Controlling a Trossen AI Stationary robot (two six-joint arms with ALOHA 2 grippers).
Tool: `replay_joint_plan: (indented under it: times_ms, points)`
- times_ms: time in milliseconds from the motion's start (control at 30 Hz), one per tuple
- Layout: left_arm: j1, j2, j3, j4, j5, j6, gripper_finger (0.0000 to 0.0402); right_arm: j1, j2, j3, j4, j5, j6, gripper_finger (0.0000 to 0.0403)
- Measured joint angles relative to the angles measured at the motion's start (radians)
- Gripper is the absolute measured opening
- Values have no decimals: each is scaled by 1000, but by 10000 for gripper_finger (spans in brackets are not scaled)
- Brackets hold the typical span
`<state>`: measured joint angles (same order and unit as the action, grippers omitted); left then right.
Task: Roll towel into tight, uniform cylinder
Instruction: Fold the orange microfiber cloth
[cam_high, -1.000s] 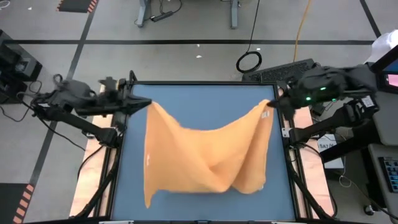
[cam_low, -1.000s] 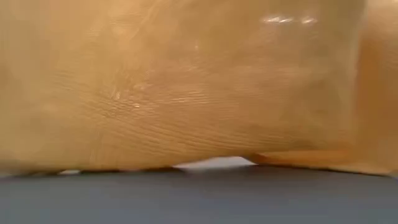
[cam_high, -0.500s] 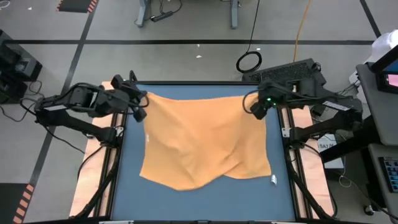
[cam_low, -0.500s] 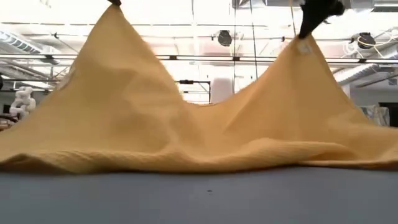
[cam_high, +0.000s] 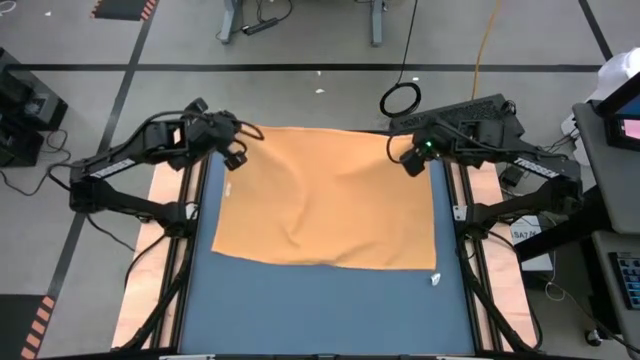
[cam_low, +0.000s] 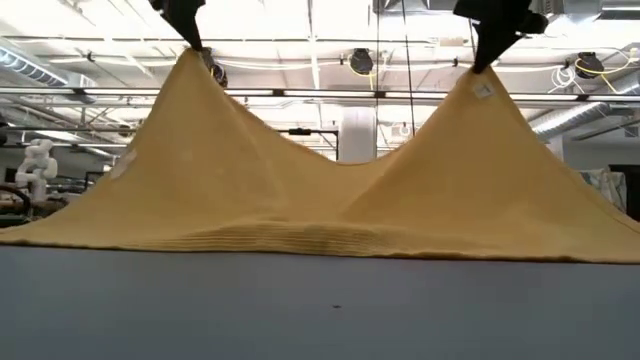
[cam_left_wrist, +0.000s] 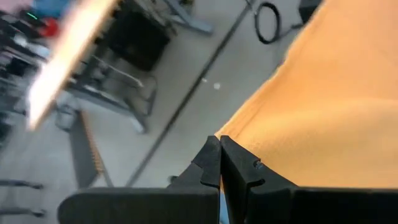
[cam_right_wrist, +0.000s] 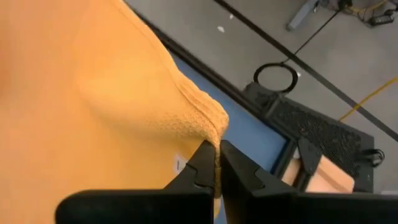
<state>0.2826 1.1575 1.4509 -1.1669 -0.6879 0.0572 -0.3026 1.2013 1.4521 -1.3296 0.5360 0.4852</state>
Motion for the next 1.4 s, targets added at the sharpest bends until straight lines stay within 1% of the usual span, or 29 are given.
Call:
replay_joint_plan:
  times_ms: [67, 133, 233, 333, 400, 433, 500, 567, 600, 667, 733, 800, 867, 967, 1167, 1267, 1400]
  points:
    - [27, 3, 0, 3, 81, -13, 2, -1, 8, 0, 37, 13, -6, 0]
    - [46, 1, 0, 10, 132, -24, 2, -7, 14, 0, 64, 9, -23, 0]
    - [107, 1, 0, 7, 165, -2, 2, -26, 14, -1, 65, -19, -26, 0]
    - [196, 0, -17, 14, 186, 42, 2, -50, 14, -21, 58, -6, -27, 0]
    - [250, 2, -28, 13, 219, 66, 2, -78, 14, -34, 60, -11, -36, 0]
    - [273, 2, -32, 13, 257, 77, 2, -87, 14, -38, 60, -19, -38, 0]
    - [303, 1, -33, 0, 379, 80, 2, -100, 14, -44, 61, -57, -38, 0]
    - [317, 0, -34, -19, 498, 65, 2, -105, 14, -46, 41, -111, -38, 0]
    - [320, -1, -40, -22, 539, 63, 2, -104, 14, -46, 19, -125, -34, 0]
    - [320, -2, -76, -24, 560, 69, 2, -96, 14, -46, -40, -117, -31, 0]
    - [320, 0, -119, -27, 563, 110, 2, -93, 18, -46, -80, -84, -49, 0]
    - [320, 0, -158, -27, 588, 158, 2, -93, 21, -46, -95, -57, -81, 0]
    - [320, 0, -186, -27, 614, 173, 2, -92, 21, -46, -87, -58, -113, 0]
    - [317, -2, -202, -42, 660, 158, 2, -92, 20, -46, -95, -129, -132, 0]
    - [317, -25, -202, -110, 710, 131, 2, -92, 20, -46, -131, -376, -131, 0]
    - [317, -29, -202, -167, 756, 107, 2, -92, 20, -47, -154, -441, -131, 0]
    - [317, -29, -202, -250, 803, 86, 2, -75, 20, -84, -159, -521, -115, 0]
